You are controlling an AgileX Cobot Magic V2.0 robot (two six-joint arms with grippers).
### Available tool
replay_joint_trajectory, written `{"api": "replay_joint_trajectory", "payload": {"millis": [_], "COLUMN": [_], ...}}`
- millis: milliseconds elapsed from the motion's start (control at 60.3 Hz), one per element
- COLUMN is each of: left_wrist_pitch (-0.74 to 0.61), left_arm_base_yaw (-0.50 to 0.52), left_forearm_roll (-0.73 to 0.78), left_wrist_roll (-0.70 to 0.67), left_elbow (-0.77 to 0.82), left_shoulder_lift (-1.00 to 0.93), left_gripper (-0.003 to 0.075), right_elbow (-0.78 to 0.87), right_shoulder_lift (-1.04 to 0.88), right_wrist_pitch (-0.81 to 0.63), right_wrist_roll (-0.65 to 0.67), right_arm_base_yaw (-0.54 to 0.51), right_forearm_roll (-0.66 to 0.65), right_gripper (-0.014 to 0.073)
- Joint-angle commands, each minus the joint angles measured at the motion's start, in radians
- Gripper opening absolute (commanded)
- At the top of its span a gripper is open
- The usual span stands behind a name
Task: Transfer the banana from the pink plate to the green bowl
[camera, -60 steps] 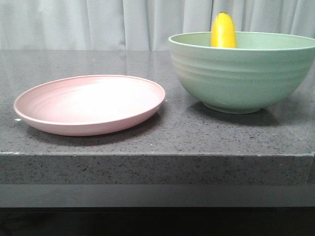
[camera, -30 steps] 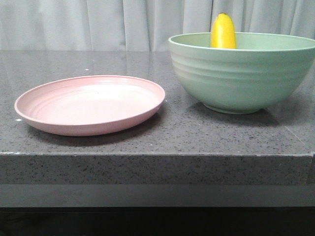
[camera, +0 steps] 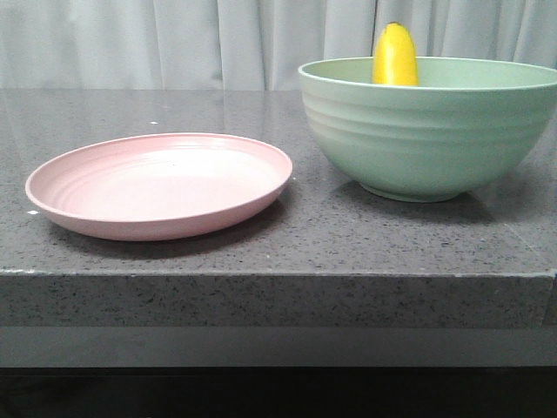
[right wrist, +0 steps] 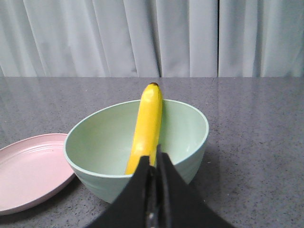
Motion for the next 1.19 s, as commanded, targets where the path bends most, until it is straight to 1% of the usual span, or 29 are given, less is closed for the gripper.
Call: {"api": "replay_joint_trajectory", "payload": {"millis": [0,216,332,448,597,697,796,829,1178], "left_wrist_pitch": [-0.087,-0.091,-0.104,-0.11,-0.11,-0.127,-0.145,-0.124,-0.138], "left_arm_base_yaw": [0.0,0.0,0.013,0.073,0.182,0.227,0.23,0.23,0.23], "left_forearm_roll": [-0.011,-0.011,-0.008,-0.008,-0.008,-0.005,-0.005,-0.005,-0.005], "left_wrist_roll": [0.0,0.0,0.0,0.0,0.0,0.0,0.0,0.0,0.0], "left_elbow": [-0.027,-0.023,0.027,0.115,0.237,0.311,0.356,0.356,0.353], "left_shoulder_lift": [0.008,0.008,-0.032,-0.106,-0.226,-0.281,-0.281,-0.281,-0.278], "left_gripper": [-0.002,-0.002,-0.002,-0.002,-0.002,-0.002,-0.002,-0.002,-0.002], "right_elbow": [-0.024,-0.024,-0.024,-0.024,-0.024,-0.024,-0.024,-0.024,-0.024], "right_shoulder_lift": [0.006,0.006,0.006,0.006,0.006,0.007,0.007,0.007,0.007], "right_wrist_pitch": [-0.065,-0.065,-0.064,-0.064,-0.064,-0.064,-0.063,-0.063,-0.063], "right_wrist_roll": [-0.012,-0.012,-0.012,-0.012,-0.012,-0.012,-0.012,-0.012,-0.012], "right_arm_base_yaw": [-0.005,-0.005,-0.005,-0.005,-0.005,-0.005,-0.005,-0.005,-0.005], "right_forearm_roll": [0.008,0.008,0.008,0.008,0.008,0.008,0.008,0.008,0.008], "right_gripper": [-0.0069,-0.0069,-0.0069,-0.0069,-0.0069,-0.0069,-0.0069,-0.0069,-0.0069]}}
